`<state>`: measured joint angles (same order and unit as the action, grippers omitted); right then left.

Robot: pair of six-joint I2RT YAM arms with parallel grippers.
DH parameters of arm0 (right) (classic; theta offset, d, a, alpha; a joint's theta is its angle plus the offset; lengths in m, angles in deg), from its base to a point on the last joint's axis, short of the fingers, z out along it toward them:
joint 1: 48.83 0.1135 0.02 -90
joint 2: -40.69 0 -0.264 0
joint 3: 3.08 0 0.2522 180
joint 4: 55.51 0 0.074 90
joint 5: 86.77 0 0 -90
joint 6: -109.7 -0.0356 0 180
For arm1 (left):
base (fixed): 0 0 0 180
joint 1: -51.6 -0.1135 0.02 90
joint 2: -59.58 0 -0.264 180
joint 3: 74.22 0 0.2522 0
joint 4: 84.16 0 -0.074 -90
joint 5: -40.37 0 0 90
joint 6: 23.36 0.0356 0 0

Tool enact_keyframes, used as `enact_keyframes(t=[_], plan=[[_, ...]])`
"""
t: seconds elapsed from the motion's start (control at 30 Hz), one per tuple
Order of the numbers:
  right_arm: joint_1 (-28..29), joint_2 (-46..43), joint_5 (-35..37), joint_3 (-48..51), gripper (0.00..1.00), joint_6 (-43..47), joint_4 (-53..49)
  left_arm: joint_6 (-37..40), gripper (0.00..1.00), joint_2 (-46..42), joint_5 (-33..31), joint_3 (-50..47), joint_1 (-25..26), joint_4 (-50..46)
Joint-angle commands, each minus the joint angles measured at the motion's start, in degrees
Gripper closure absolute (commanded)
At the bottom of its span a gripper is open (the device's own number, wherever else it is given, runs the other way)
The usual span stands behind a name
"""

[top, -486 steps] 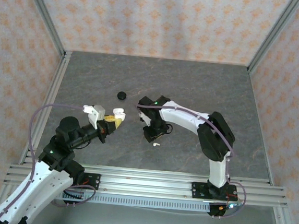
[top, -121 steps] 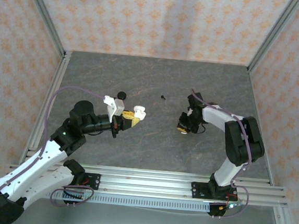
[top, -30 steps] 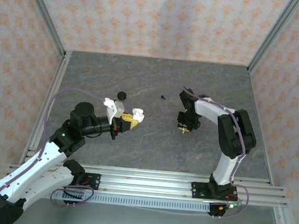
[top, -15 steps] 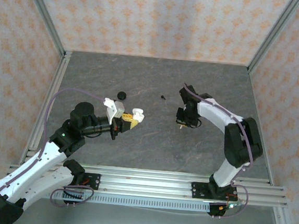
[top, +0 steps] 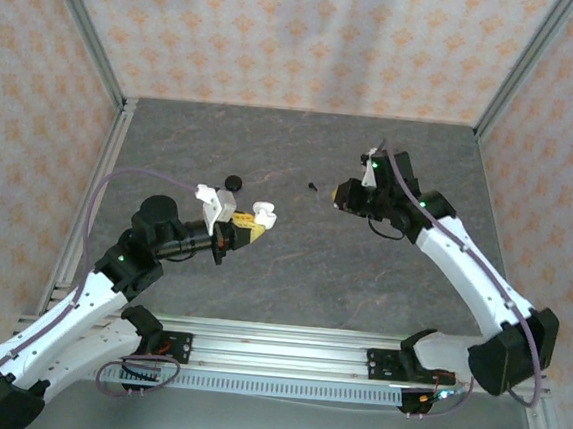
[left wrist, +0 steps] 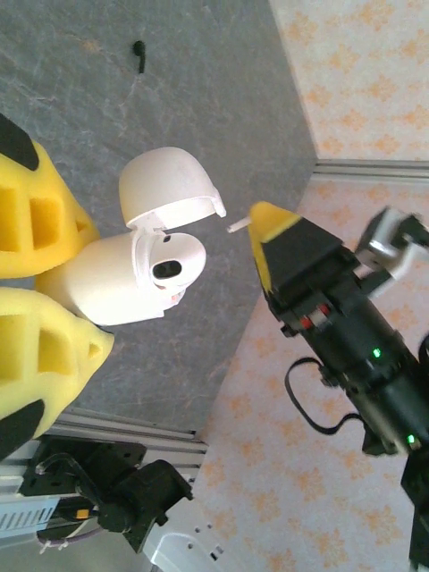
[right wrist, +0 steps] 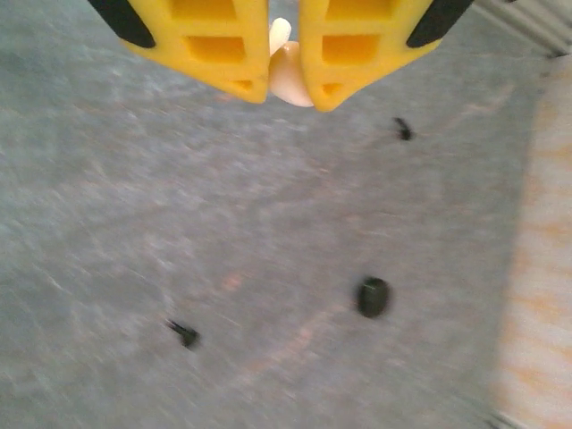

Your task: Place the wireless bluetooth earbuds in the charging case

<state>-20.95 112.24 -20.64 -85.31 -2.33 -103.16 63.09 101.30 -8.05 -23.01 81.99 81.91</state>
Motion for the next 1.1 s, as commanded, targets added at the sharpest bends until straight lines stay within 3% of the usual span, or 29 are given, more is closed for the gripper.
enact_keyframes(t=[0.0,0.33,0.6,1.07], plan=[[1.82,-4.22,-3.44,-2.49,0.87,-1.32,8.61,-1.96,1.0,-0.91,-1.17,1.42,0.52,5.46],[10.43,-9.61,-7.19,-3.77,0.82,0.42,24.79,-3.8,1.0,-0.58,-1.9,3.04,0.74,7.87],[15.69,-8.32,-7.42,-4.69,0.81,4.06,26.79,-4.8,1.0,-0.49,-3.58,4.98,1.62,9.49],[18.25,-6.07,-10.91,-4.07,0.8,2.7,30.16,-5.31,1.0,0.22,-5.98,7.42,3.14,10.01]])
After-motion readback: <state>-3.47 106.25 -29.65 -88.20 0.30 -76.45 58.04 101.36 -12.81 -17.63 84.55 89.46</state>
